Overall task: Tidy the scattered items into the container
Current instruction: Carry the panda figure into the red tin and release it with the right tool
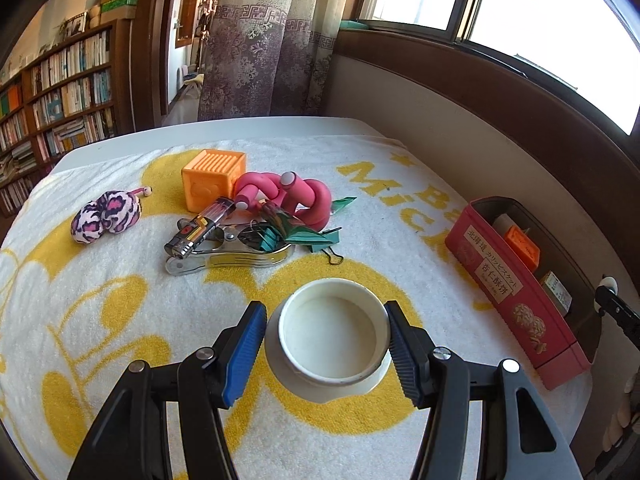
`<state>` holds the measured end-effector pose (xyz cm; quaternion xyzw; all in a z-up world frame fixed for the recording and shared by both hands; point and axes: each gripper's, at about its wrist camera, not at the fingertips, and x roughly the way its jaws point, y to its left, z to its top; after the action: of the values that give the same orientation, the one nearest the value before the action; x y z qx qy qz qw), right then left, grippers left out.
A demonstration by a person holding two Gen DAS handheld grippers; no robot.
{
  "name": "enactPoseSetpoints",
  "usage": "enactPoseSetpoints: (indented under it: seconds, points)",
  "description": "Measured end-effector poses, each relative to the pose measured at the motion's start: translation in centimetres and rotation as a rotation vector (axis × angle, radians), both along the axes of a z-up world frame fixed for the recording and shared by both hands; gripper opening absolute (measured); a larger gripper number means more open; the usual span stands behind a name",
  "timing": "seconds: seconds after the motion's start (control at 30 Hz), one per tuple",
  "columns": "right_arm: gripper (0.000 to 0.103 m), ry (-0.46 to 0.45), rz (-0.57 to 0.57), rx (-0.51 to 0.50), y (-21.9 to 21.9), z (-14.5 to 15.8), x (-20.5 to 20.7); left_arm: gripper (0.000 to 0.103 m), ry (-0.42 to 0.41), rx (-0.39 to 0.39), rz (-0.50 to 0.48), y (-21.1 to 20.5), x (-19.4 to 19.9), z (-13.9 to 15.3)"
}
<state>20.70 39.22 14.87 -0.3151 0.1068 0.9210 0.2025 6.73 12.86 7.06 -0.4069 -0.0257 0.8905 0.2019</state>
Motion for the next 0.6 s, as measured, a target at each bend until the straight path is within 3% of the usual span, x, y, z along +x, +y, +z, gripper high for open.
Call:
enactPoseSetpoints:
  seconds: [0.2,0.6]
  points:
    - [0.071,0.028,-0.017,0.017,0.7,-0.1,1.0,0.061,0.011,-0.012,-0.048,2.7,0.7,0.8]
    - [0.071,0.095,-0.018,-0.022,2.3,0.5,2.3,0.061,0.032,-0.031,-0.226,11.0,3.0,2.6]
